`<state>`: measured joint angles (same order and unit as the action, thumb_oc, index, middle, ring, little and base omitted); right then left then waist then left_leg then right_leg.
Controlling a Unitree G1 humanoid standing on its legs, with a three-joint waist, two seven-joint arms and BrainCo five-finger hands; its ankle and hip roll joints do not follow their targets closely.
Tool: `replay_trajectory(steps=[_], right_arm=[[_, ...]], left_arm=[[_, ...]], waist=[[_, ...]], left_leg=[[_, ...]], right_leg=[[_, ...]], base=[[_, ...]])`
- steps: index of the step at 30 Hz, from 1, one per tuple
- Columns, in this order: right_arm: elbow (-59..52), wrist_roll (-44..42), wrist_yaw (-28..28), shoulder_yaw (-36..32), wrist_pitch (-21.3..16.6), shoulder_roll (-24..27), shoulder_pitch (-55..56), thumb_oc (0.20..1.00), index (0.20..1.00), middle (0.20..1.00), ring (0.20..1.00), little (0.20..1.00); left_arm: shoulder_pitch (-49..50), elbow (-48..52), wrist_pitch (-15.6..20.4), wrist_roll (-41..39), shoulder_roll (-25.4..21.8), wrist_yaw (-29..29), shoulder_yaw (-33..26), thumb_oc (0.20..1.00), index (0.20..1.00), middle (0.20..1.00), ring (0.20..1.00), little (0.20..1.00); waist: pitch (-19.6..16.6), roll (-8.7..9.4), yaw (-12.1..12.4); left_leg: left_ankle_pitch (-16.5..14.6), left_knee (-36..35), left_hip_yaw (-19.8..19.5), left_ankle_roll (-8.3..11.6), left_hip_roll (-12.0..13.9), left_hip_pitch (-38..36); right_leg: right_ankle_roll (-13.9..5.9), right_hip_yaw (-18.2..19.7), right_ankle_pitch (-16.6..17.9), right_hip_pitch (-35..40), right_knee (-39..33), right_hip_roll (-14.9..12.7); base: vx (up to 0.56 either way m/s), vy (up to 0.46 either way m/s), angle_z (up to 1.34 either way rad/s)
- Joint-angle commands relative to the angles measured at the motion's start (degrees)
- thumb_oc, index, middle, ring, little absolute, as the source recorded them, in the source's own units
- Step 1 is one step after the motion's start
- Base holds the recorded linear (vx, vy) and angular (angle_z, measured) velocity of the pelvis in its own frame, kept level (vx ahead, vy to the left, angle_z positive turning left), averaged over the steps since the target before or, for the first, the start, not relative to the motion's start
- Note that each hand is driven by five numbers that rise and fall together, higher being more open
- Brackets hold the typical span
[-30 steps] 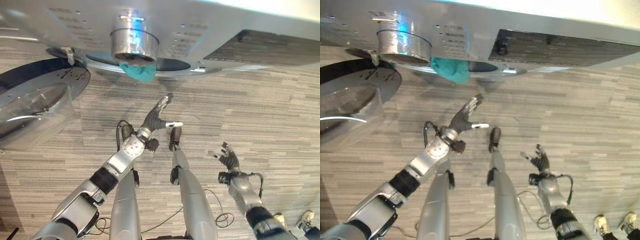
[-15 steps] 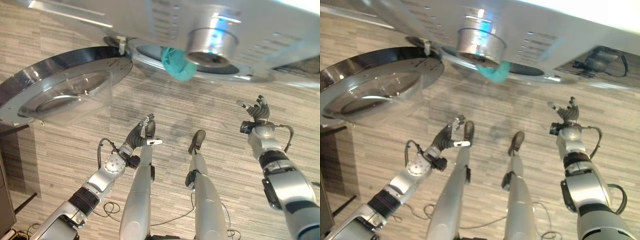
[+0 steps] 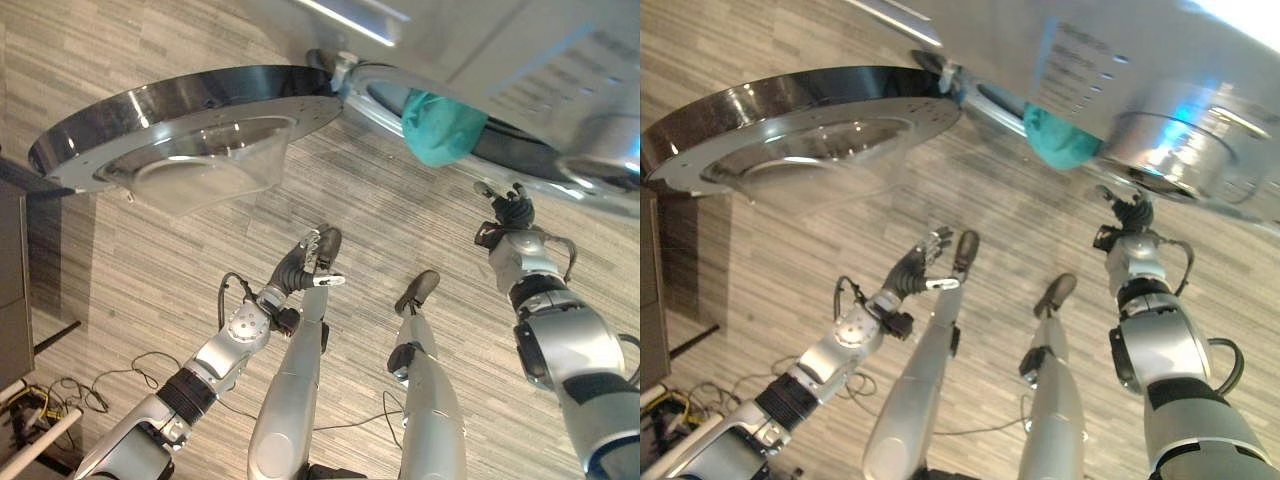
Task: Grab the laundry basket,head to the washer,open it,put in the laundry and shut it.
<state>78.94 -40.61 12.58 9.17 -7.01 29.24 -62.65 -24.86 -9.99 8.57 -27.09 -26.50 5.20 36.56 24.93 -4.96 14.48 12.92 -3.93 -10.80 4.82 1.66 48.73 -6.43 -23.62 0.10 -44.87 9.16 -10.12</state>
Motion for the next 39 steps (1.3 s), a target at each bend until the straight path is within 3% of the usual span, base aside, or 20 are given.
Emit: replay_trajectory(steps=[1, 17, 31, 32, 34, 39], right_arm=[[-1.64, -4.77, 0.26, 1.8, -1.63, 3.15, 0.81, 1.0, 1.0, 1.0, 1.0, 1.0], [-0.02, -10.43, -0.68, 2.36, -1.55, 3.89, -6.5, 1.0, 1.0, 1.0, 1.0, 1.0], [0.92, -14.94, -2.64, 4.96, -0.96, -0.91, -12.36, 1.0, 1.0, 1.0, 1.0, 1.0], [0.56, -15.71, -2.87, 5.3, -1.09, -0.98, -13.07, 0.862, 0.862, 0.862, 0.862, 0.862], [0.24, -16.01, -3.1, 5.82, -1.07, -0.49, -13.5, 0.216, 0.216, 0.216, 0.216, 0.216], [-3.15, -17.03, -3.71, 6.84, -2.0, 0.0, -13.16, 0.2, 0.2, 0.2, 0.2, 0.2]], left_arm=[[0.23, 4.66, 1.01, -0.81, 0.44, -0.32, 0.79, 1.0, 1.0, 1.0, 1.0, 1.0], [-1.33, 5.97, 0.95, -1.79, 1.47, -0.11, 2.3, 1.0, 1.0, 1.0, 1.0, 1.0], [-3.47, 5.44, 0.74, -1.99, 2.21, -0.36, 4.68, 1.0, 1.0, 1.0, 1.0, 1.0], [-3.57, 5.11, 0.72, -1.83, 2.2, -0.31, 4.71, 1.0, 1.0, 1.0, 1.0, 1.0], [-3.6, 4.68, 0.67, -1.51, 1.97, -0.27, 4.53, 1.0, 1.0, 1.0, 1.0, 1.0], [-3.24, 4.18, 0.83, -0.99, 1.8, 0.03, 3.39, 1.0, 1.0, 1.0, 1.0, 1.0]], waist=[[0.44, -1.31, 0.53], [0.1, -2.65, 4.04], [0.08, -2.38, 4.93], [0.1, -2.1, 4.79], [0.07, -1.63, 4.55], [0.3, -0.41, 3.25]], left_leg=[[-7.36, 1.62, 4.11, 0.18, -1.54, -1.12], [-8.37, 3.38, 2.6, -0.1, -3.49, 1.22], [-9.61, 5.34, 2.67, -0.68, -3.93, 0.56], [-9.68, 5.42, 2.81, -0.69, -3.97, 0.39], [-9.7, 5.4, 2.92, -0.69, -3.97, 0.25], [-9.88, 5.27, 3.6, -0.57, -3.67, -0.89]], right_leg=[[-0.72, 2.6, -10.24, 3.44, 2.32, 2.46], [-0.83, 0.86, -12.37, 1.98, 5.05, 1.44], [-0.91, 0.98, -12.71, 2.68, 6.47, 0.71], [-0.9, 1.04, -12.47, 3.1, 6.03, 0.73], [-0.94, 1.1, -12.01, 3.71, 5.37, 0.7], [-0.99, 1.6, -10.87, 5.29, 3.5, 0.96]], base=[[0.03, 0.0, 0.17], [0.04, 0.015, 0.11], [0.0, 0.006, 0.0], [0.0, 0.0, 0.0], [0.0, 0.0, 0.0], [0.0, 0.006, 0.0]])
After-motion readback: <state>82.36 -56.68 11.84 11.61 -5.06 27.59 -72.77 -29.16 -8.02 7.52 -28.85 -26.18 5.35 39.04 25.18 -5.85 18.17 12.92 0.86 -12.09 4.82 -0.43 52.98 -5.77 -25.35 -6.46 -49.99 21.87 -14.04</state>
